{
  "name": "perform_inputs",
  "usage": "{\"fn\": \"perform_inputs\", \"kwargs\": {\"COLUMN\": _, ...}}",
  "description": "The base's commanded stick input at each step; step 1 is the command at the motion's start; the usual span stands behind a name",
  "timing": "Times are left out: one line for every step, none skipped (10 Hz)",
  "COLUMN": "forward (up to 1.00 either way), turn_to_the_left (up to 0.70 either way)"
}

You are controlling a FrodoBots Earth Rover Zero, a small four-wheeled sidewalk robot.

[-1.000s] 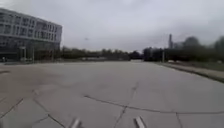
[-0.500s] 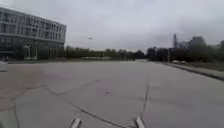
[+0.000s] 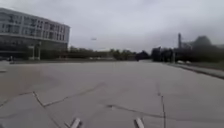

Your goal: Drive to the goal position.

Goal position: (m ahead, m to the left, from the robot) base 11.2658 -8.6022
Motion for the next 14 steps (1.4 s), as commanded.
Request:
{"fn": "perform_inputs", "kwargs": {"forward": 1.0, "turn_to_the_left": 0.02}}
{"fn": "perform_inputs", "kwargs": {"forward": 1.0, "turn_to_the_left": -0.2}}
{"fn": "perform_inputs", "kwargs": {"forward": 1.0, "turn_to_the_left": -0.34}}
{"fn": "perform_inputs", "kwargs": {"forward": 1.0, "turn_to_the_left": -0.34}}
{"fn": "perform_inputs", "kwargs": {"forward": 1.0, "turn_to_the_left": -0.34}}
{"fn": "perform_inputs", "kwargs": {"forward": 1.0, "turn_to_the_left": -0.34}}
{"fn": "perform_inputs", "kwargs": {"forward": 1.0, "turn_to_the_left": -0.34}}
{"fn": "perform_inputs", "kwargs": {"forward": 1.0, "turn_to_the_left": -0.34}}
{"fn": "perform_inputs", "kwargs": {"forward": 1.0, "turn_to_the_left": -0.34}}
{"fn": "perform_inputs", "kwargs": {"forward": 1.0, "turn_to_the_left": -0.34}}
{"fn": "perform_inputs", "kwargs": {"forward": 1.0, "turn_to_the_left": -0.34}}
{"fn": "perform_inputs", "kwargs": {"forward": 1.0, "turn_to_the_left": -0.34}}
{"fn": "perform_inputs", "kwargs": {"forward": 1.0, "turn_to_the_left": -0.34}}
{"fn": "perform_inputs", "kwargs": {"forward": 1.0, "turn_to_the_left": -0.34}}
